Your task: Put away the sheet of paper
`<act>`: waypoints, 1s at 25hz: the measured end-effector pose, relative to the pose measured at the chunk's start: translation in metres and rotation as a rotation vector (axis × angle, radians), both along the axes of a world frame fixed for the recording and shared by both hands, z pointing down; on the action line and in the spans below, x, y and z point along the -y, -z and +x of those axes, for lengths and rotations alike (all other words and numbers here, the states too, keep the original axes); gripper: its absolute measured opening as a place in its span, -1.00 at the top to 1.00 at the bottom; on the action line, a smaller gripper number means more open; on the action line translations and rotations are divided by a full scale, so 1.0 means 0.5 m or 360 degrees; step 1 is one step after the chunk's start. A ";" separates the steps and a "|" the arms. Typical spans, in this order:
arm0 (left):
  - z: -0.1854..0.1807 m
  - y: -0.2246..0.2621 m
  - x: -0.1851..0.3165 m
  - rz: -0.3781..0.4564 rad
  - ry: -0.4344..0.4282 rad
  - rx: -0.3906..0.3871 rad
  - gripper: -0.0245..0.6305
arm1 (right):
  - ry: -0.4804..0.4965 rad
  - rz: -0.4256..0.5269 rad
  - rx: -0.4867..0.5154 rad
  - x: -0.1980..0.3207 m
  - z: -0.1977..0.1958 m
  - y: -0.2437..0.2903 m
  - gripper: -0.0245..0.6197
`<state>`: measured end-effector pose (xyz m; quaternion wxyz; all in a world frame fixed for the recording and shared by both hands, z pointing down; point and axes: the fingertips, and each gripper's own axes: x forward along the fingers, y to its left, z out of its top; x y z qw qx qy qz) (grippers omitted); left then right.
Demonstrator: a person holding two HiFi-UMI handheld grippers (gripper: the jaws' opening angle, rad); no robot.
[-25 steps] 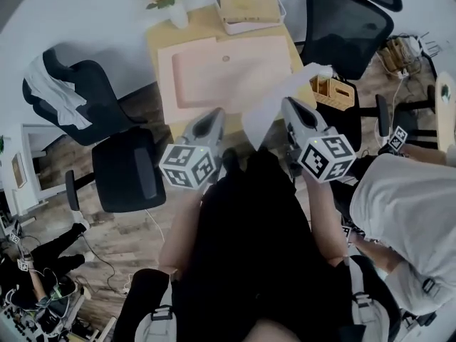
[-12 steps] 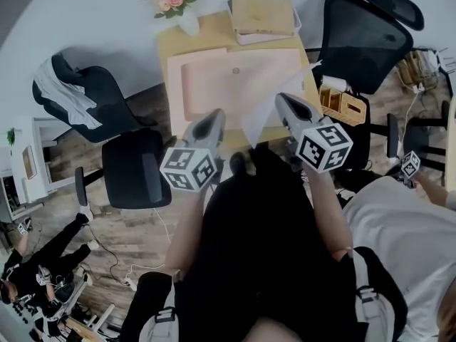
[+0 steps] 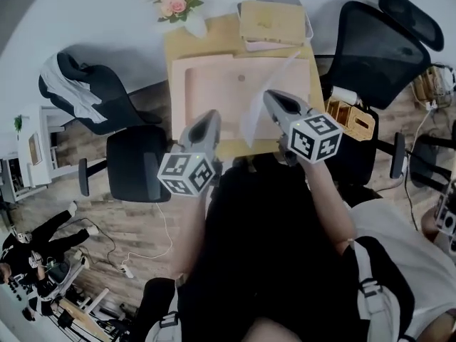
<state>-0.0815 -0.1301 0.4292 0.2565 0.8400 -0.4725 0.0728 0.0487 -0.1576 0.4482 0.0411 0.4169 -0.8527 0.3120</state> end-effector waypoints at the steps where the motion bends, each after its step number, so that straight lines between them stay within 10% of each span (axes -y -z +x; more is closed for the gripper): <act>1: -0.004 -0.004 0.002 -0.0005 0.0032 0.0005 0.90 | 0.0034 -0.0005 0.0008 0.006 -0.008 -0.004 0.91; 25: -0.010 -0.040 0.026 -0.0078 0.0143 0.0039 0.90 | 0.0283 -0.0156 0.0114 0.052 -0.084 -0.111 0.91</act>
